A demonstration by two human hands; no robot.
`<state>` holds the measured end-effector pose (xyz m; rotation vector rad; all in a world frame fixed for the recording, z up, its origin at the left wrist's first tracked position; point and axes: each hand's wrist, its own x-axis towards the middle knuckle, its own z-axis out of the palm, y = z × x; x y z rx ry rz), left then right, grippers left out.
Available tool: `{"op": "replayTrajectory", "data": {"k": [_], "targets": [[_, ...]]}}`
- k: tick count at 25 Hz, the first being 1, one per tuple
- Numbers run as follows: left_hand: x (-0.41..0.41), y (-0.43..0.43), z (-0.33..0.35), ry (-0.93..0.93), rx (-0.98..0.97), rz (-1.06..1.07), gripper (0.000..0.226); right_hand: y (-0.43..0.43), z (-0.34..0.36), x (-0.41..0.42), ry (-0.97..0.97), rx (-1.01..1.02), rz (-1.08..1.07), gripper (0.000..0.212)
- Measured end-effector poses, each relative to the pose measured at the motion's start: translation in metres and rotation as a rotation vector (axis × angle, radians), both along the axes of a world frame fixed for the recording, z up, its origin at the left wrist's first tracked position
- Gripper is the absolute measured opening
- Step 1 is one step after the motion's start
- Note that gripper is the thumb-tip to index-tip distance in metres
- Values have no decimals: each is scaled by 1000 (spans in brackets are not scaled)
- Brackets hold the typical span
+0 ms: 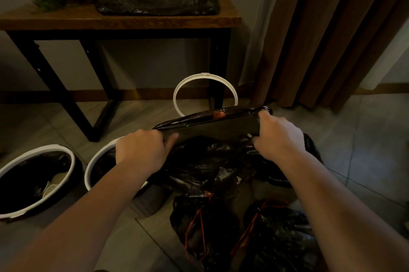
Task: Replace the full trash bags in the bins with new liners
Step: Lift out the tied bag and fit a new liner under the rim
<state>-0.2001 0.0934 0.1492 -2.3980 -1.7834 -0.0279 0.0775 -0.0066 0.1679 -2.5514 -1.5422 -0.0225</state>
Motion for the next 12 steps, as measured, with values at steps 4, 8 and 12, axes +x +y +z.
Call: {"op": "replayTrajectory", "data": {"k": [4, 8, 12], "targets": [[1, 6, 2, -2, 13, -34, 15, -1, 0, -2, -25, 137, 5, 34], [-6, 9, -3, 6, -11, -94, 26, 1, -3, 6, -27, 141, -53, 34], [-9, 14, -13, -19, -258, -287, 52, 7, -8, 9, 104, 150, -71, 44]]}}
